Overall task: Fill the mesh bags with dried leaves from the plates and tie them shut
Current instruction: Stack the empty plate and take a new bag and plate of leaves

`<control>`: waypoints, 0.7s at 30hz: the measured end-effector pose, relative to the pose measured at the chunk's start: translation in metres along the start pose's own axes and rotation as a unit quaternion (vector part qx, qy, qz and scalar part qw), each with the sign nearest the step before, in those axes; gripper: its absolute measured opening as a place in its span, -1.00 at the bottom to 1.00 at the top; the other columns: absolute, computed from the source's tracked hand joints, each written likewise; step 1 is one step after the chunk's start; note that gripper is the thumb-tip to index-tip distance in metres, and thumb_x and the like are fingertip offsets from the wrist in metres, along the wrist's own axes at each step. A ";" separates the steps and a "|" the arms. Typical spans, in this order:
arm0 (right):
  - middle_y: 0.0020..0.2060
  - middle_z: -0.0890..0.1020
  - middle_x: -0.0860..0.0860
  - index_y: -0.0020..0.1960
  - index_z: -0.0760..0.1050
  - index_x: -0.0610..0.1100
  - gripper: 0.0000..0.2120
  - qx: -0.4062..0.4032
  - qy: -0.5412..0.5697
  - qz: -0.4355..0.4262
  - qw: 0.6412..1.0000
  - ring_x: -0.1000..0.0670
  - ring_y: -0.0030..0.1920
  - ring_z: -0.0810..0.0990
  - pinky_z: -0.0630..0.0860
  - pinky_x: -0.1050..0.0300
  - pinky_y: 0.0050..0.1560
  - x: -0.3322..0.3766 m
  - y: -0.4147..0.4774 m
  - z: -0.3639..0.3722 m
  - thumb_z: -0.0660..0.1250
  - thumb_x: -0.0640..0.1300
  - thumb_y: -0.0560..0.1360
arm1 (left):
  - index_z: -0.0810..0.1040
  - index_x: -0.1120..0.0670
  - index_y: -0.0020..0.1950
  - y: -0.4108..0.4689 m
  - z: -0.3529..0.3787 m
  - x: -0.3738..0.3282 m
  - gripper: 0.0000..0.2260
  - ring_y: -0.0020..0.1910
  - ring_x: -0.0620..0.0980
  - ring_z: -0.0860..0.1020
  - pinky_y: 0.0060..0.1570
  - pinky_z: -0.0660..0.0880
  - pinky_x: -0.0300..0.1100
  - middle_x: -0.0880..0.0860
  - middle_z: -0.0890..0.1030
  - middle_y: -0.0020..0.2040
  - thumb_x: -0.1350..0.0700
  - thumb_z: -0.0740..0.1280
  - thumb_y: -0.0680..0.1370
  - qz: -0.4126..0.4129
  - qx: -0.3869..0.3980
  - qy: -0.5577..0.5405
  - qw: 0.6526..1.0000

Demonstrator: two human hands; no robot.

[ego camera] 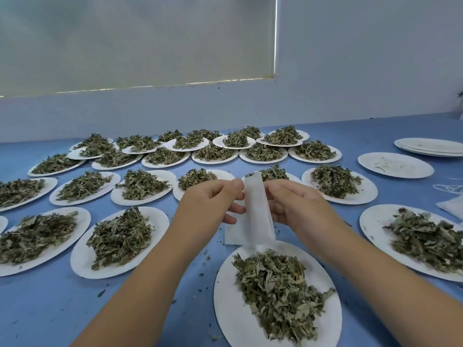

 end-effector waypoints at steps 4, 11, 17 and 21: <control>0.03 0.68 -0.04 0.13 0.62 -0.01 -0.66 0.006 -0.053 -0.002 0.999 -0.04 0.04 0.66 0.57 0.09 0.01 0.000 0.003 -0.003 0.38 0.13 0.44 | 0.58 0.01 0.13 -0.003 0.001 -0.003 -0.81 -0.17 -0.03 0.68 -0.20 0.63 -0.15 0.00 0.68 -0.09 0.06 0.40 0.52 0.009 0.005 -0.034 0.999; 0.01 0.67 0.03 0.12 0.59 0.08 -0.71 0.071 -0.149 -0.045 0.985 -0.10 0.03 0.64 0.60 -0.08 0.02 0.005 -0.007 0.014 0.40 -0.19 0.45 | 0.42 -0.24 0.30 -0.006 0.001 -0.009 -0.51 -0.14 -0.19 0.58 -0.15 0.54 -0.29 -0.14 0.47 0.06 0.10 0.48 0.45 0.158 -0.030 0.169 0.972; -0.06 0.68 0.06 0.05 0.61 0.13 -0.68 0.060 -0.168 -0.065 0.982 -0.13 -0.03 0.61 0.55 -0.10 0.01 0.010 -0.013 0.016 0.35 -0.29 0.52 | 0.54 -0.06 0.20 -0.014 0.005 -0.023 -0.68 -0.20 -0.12 0.53 -0.21 0.40 -0.39 -0.11 0.48 0.08 0.13 0.43 0.47 0.302 -0.031 0.285 0.909; -0.04 0.67 0.08 0.06 0.61 0.16 -0.70 0.052 -0.174 -0.070 0.981 -0.07 0.00 0.62 0.55 -0.07 0.06 0.013 -0.015 0.015 0.37 -0.24 0.52 | 0.62 0.12 0.01 -0.018 0.005 -0.029 -0.88 -0.23 -0.14 0.50 -0.22 0.45 -0.31 -0.02 0.59 -0.14 0.22 0.41 0.48 0.342 -0.062 0.282 0.894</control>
Point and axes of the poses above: each hand's wrist, its own y-axis towards the middle knuckle, its own z-axis out of the palm, x = y × z, the point moved 5 cm from there along y, towards the middle knuckle
